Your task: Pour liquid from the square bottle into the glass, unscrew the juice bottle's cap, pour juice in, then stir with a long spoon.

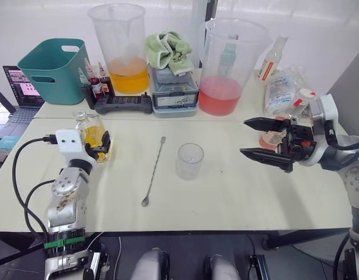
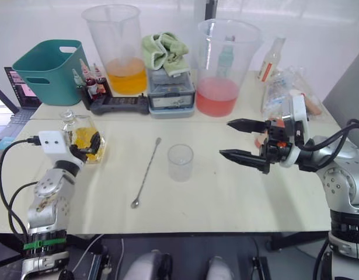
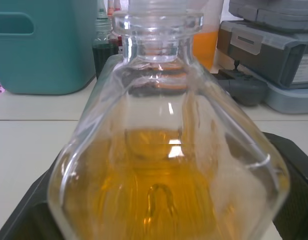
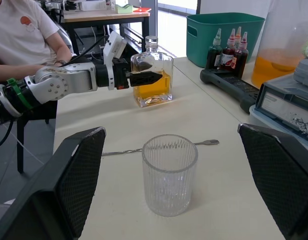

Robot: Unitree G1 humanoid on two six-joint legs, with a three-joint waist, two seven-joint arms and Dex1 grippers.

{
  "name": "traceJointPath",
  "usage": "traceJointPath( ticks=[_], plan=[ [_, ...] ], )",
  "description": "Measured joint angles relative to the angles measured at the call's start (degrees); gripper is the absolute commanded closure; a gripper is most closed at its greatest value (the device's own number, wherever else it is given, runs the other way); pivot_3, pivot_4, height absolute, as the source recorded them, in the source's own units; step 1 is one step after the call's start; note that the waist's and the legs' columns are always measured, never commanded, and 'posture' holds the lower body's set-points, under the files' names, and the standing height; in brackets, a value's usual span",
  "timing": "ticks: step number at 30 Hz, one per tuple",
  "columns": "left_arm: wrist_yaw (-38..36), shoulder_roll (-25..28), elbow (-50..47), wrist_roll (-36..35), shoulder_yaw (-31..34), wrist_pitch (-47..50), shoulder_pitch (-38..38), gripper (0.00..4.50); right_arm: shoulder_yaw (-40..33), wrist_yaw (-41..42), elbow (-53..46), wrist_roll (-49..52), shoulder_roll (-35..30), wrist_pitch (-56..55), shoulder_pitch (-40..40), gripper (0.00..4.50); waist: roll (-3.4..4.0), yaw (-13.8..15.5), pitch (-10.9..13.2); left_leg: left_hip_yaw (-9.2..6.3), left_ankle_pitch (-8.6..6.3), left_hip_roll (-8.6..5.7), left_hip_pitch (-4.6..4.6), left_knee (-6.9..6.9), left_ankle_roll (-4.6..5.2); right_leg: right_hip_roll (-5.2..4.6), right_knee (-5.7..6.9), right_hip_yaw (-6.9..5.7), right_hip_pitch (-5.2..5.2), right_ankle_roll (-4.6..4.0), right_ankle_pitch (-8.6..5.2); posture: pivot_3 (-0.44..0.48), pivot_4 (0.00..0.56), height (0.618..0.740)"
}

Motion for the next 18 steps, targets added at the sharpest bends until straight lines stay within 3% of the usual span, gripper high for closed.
traceJointPath(
  ticks=[3,12,18],
  plan=[
    [1.16,0.16,-0.09,0.11,0.08,1.21,-0.51,1.68,-0.12,0.1,0.01,-0.01,-0.02,-0.73,0.81,0.0,0.0,0.05,0.0,-0.01,0.0,-0.01,0.0,0.0,0.0,0.0,0.0,0.01,0.02,0.03,0.02,0.0,0.15,0.739],
    [0.98,0.56,-1.71,-0.21,0.13,2.52,-0.19,1.68,-0.1,-0.68,0.02,-0.02,-0.27,-0.88,1.04,0.0,-0.13,-0.02,0.07,0.0,0.01,0.0,-0.08,0.0,-0.02,0.0,-0.01,0.02,-0.06,0.03,0.03,0.0,0.15,0.739],
    [-12.27,7.89,-7.47,-9.1,0.23,7.49,3.03,1.68,0.6,-1.07,-0.37,0.17,-1.07,0.82,0.76,0.0,-0.47,-0.22,0.28,-0.02,0.03,0.01,-0.24,0.01,-0.06,0.06,-0.03,0.0,-0.21,0.01,0.04,0.0,0.15,0.739]
  ],
)
